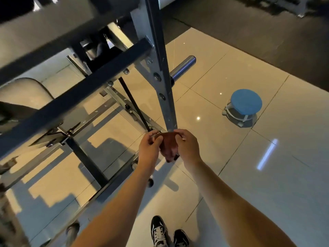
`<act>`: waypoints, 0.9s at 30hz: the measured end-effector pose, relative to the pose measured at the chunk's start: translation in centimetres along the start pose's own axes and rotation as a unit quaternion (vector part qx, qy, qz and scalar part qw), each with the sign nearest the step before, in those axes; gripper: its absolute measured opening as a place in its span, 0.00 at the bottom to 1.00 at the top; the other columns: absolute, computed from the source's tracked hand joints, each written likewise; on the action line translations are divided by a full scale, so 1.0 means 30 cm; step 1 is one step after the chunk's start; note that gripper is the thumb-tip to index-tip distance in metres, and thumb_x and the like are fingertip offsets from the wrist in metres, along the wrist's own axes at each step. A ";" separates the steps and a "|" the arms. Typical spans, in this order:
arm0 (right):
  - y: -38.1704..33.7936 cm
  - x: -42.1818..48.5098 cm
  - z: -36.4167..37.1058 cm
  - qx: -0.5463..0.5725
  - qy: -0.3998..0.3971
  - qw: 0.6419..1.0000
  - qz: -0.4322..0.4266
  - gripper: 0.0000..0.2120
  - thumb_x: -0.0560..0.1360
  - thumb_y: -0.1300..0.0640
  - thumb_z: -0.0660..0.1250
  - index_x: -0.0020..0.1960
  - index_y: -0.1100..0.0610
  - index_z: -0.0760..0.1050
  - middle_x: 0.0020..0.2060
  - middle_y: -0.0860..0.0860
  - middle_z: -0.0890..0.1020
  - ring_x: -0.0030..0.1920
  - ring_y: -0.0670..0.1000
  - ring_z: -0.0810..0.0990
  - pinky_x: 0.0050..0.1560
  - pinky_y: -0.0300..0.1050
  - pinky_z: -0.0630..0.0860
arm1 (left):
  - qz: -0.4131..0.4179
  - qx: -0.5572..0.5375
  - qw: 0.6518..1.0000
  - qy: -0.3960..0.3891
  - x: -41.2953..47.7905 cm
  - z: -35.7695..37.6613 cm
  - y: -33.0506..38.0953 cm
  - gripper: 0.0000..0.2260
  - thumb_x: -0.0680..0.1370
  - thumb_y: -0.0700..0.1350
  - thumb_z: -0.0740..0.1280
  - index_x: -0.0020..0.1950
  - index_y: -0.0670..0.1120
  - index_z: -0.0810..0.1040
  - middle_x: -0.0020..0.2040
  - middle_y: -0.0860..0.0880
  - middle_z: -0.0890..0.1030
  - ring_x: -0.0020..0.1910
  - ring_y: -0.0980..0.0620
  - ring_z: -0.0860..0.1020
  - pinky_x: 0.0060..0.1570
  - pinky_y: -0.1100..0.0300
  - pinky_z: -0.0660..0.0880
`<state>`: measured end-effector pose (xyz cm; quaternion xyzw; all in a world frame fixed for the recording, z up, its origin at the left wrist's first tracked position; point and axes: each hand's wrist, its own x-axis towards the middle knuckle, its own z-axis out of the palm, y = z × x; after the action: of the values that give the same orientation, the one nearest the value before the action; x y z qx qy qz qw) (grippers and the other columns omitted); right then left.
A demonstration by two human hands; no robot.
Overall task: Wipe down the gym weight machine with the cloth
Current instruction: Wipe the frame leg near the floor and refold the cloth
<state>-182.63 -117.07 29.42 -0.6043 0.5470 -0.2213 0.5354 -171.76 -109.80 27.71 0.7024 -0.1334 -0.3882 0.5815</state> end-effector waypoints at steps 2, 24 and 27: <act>-0.081 -0.003 -0.024 -0.009 -0.002 1.000 -0.022 0.12 0.82 0.61 0.59 0.58 0.53 0.80 0.53 0.50 0.82 0.56 0.52 0.79 0.60 0.55 0.79 | 0.028 0.011 1.000 0.005 -0.016 -0.016 0.097 0.10 0.77 0.43 0.71 0.55 0.57 0.82 0.52 0.47 0.84 0.52 0.44 0.82 0.54 0.47 0.81; -0.663 0.376 -0.423 0.036 -0.294 0.934 -0.197 0.09 0.83 0.53 0.65 0.62 0.48 0.77 0.54 0.46 0.83 0.57 0.47 0.82 0.61 0.49 0.80 | 0.168 -0.089 0.966 0.173 -0.053 0.427 0.770 0.07 0.81 0.43 0.69 0.58 0.52 0.81 0.53 0.49 0.84 0.52 0.52 0.84 0.51 0.53 0.83; -0.730 0.408 -0.422 0.049 -0.256 0.941 -0.217 0.08 0.83 0.54 0.64 0.61 0.48 0.78 0.53 0.44 0.82 0.56 0.46 0.81 0.57 0.42 0.80 | 0.229 0.020 0.959 0.165 -0.026 0.430 0.786 0.12 0.83 0.41 0.65 0.64 0.54 0.78 0.61 0.55 0.77 0.58 0.61 0.78 0.62 0.53 0.78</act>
<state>-180.42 -136.96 49.15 -0.7175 0.2352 -0.1971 0.6253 -175.09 -125.30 49.44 0.7187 -0.2001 -0.1205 0.6549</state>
